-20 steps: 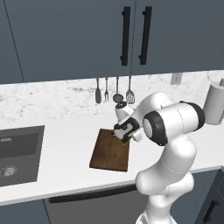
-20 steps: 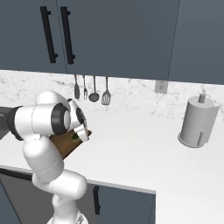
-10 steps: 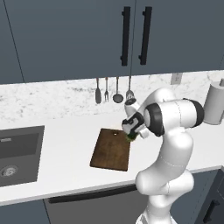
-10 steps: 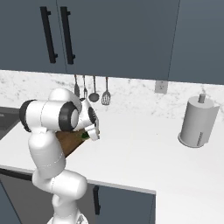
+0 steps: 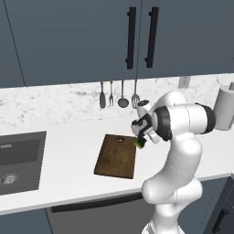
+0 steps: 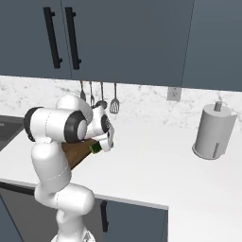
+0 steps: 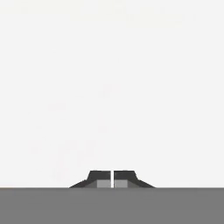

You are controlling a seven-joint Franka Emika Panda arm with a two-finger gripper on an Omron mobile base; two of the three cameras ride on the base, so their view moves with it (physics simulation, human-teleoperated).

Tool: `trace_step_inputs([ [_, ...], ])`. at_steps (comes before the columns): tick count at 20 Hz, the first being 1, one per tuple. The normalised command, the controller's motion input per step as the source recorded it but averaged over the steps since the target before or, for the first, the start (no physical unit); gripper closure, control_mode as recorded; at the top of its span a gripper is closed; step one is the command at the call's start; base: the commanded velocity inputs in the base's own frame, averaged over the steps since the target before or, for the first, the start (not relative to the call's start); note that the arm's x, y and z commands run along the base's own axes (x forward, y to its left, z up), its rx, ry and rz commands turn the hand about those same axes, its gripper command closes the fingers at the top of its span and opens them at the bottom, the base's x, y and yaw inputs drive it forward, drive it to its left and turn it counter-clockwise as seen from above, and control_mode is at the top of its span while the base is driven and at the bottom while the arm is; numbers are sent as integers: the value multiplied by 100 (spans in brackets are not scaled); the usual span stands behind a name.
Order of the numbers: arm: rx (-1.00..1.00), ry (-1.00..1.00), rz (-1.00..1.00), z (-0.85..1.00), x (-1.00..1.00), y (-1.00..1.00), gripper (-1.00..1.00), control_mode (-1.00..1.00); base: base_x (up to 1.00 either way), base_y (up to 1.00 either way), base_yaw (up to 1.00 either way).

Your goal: Pick up the sponge from the counter and clean the cutting board by briefly scrubbing or pressing down on the cutting board. Once finished, release the sponge.

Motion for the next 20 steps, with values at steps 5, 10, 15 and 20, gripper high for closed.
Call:
trace_step_inputs([
  [5, 21, 0, 0, 72, -52, -19, 100, -100, 0, 0, 0],
  [10, 26, -2, 1, 98, -82, -30, 100, -100, 0, 0, 0],
  [15, 27, -10, 21, 97, -83, 0, 100, -100, 0, 0, 0],
  [20, 24, -25, 28, 58, -62, 16, 100, -100, 0, 0, 0],
])
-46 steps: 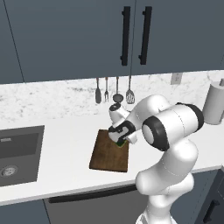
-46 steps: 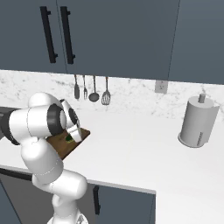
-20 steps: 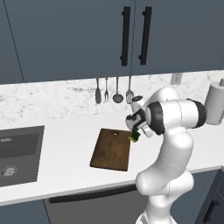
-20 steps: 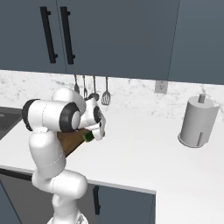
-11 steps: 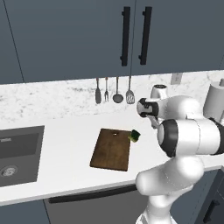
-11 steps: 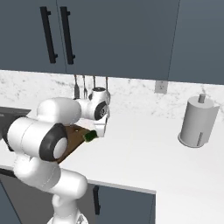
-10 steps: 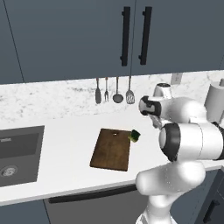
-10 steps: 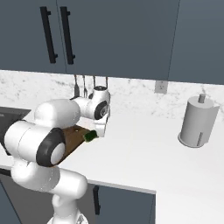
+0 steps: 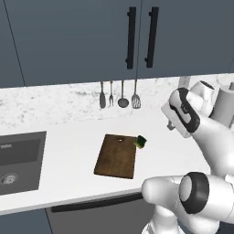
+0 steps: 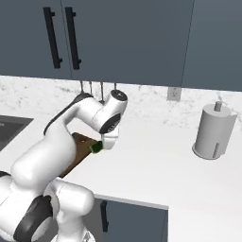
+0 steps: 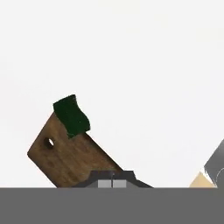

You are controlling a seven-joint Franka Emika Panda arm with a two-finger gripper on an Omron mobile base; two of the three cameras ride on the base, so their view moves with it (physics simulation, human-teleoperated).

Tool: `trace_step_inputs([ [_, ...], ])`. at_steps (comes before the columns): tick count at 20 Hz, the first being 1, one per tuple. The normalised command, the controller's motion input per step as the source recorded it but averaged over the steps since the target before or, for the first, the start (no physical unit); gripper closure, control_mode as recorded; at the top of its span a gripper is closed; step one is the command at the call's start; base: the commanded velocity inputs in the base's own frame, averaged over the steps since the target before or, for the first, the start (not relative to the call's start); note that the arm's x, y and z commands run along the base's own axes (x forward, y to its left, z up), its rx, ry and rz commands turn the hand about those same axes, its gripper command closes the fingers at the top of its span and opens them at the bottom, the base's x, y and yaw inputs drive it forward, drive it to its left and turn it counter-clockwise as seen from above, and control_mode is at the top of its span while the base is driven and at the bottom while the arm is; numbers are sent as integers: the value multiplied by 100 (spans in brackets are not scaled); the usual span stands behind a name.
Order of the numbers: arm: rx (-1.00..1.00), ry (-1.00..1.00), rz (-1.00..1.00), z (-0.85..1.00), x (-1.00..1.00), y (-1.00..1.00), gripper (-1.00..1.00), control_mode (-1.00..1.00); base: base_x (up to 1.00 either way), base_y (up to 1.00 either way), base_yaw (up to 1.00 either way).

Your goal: Pick up the sponge from the counter and clean the cutting board by briefly scrubbing or pressing down on the cutting board. Once finished, release the sponge.

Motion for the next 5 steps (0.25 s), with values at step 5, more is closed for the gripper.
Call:
trace_step_inputs([
  [5, 19, -52, 7, 12, -45, 55, 100, -100, 0, 0, 0],
])
